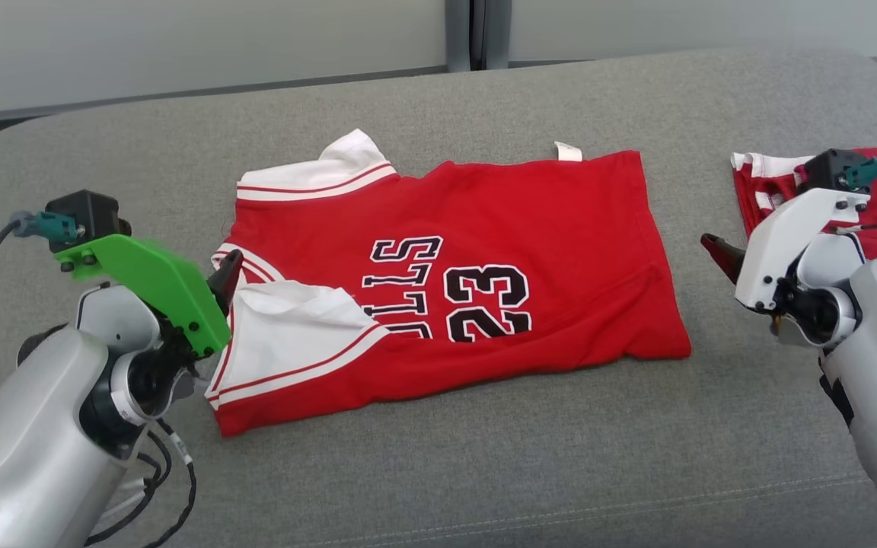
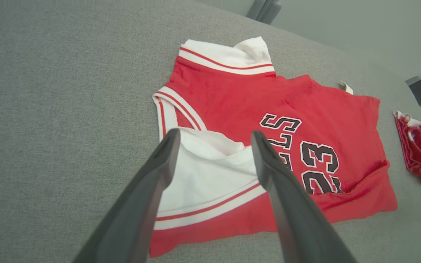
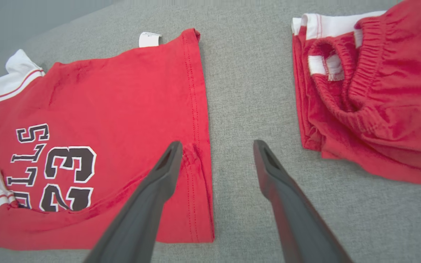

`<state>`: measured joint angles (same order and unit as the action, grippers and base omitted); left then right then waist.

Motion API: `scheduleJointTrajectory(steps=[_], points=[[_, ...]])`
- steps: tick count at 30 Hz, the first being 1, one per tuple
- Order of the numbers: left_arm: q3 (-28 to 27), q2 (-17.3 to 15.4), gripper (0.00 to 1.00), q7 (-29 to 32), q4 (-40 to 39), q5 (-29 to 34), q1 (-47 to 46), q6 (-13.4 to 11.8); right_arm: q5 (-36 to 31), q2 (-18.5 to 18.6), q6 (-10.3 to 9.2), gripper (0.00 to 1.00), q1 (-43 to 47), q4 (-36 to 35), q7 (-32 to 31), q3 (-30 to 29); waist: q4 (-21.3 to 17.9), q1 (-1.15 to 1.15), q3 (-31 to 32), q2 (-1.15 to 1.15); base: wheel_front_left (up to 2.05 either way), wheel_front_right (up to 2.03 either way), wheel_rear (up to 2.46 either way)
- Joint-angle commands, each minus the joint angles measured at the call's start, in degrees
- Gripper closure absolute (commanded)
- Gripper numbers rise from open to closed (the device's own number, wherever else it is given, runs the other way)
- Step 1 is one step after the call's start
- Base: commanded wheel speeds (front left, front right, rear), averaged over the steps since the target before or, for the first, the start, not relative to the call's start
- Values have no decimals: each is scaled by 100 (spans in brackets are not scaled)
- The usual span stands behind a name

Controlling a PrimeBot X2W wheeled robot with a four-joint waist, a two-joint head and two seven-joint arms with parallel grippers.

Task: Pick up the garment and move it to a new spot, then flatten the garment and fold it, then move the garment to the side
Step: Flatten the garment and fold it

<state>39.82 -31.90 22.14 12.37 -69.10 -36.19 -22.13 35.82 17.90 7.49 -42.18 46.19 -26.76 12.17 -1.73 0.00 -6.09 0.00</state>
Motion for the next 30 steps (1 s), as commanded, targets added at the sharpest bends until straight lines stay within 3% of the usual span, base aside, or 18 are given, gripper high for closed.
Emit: scheduleJointTrajectory(steps=[1, 7, 13, 23, 30], points=[[-24, -63, 0, -75, -48, 35, 117, 30, 72, 55, 0, 0, 145, -73, 46, -23, 33, 0, 117, 0, 0, 0, 0], [-164, -37, 0, -677, -448, -85, 901, 29, 532, 200, 0, 0, 917, -778, 201, -358, 102, 0, 320, 0, 0, 0, 0], [-453, 173, 0, -1190, -761, -463, 1802, -124, 831, -35, 0, 0, 1757, -1349, 282, -807, 128, 0, 371, 0, 0, 0, 0], [-911, 884, 0, -1990, -747, -1100, 2966, -72, 908, -675, 0, 0, 2756, -1889, 416, -1362, 202, 0, 247, 0, 0, 0, 0], [-1018, 1357, 0, -2104, -198, -1364, 2881, 146, 812, -1001, 0, 0, 2814, -1910, 415, -1519, 240, 0, 147, 0, 0, 0, 0]])
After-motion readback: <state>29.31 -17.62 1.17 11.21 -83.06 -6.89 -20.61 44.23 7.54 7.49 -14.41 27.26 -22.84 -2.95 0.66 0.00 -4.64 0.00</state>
